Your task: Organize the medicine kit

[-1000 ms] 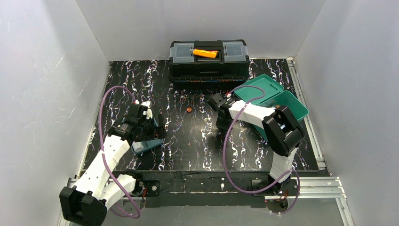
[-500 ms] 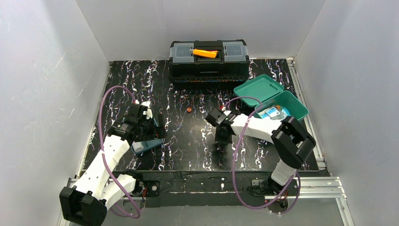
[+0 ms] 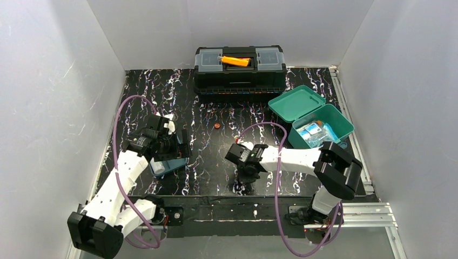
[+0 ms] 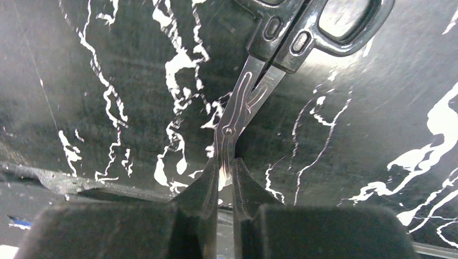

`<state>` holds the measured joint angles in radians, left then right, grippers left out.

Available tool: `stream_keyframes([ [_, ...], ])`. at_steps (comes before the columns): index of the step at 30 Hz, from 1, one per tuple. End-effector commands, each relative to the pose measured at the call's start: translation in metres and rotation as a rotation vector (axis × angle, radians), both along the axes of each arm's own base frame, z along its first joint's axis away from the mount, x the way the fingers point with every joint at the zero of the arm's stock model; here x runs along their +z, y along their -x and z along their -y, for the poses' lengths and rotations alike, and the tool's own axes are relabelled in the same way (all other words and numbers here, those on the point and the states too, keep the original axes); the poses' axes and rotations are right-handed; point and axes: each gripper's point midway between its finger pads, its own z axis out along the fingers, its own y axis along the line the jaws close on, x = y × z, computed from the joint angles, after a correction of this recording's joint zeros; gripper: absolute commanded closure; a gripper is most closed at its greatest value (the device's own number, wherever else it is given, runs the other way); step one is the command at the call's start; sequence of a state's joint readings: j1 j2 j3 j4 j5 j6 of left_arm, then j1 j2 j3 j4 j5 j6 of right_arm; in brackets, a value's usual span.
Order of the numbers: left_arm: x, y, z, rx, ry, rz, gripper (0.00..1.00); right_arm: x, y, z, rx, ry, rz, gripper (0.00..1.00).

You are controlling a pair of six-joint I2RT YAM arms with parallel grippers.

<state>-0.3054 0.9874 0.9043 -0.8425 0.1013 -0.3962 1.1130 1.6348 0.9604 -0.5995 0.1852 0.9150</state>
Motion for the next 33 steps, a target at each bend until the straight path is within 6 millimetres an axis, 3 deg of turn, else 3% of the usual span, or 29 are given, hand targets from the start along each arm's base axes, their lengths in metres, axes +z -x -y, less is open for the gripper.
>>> stream_keyframes([
  [1, 0.015, 0.005, 0.003, -0.038, 0.022, 0.038, 0.01, -0.009, 0.026, 0.004, 0.050, 0.016, -0.058, 0.95],
  [10, 0.013, 0.005, 0.004, -0.017, 0.064, 0.120, 0.01, 0.004, 0.044, -0.005, 0.072, -0.014, -0.046, 0.94],
  [20, 0.013, 0.006, 0.004, -0.009, 0.071, 0.137, 0.00, 0.001, 0.060, -0.019, 0.104, -0.003, -0.057, 0.93],
  [30, 0.011, 0.005, 0.005, -0.014, 0.068, 0.126, 0.01, 0.022, 0.048, -0.020, 0.056, -0.025, 0.017, 0.72],
  [33, 0.010, 0.005, 0.005, -0.014, 0.071, 0.122, 0.01, 0.026, 0.048, -0.017, 0.039, -0.041, 0.024, 0.61],
])
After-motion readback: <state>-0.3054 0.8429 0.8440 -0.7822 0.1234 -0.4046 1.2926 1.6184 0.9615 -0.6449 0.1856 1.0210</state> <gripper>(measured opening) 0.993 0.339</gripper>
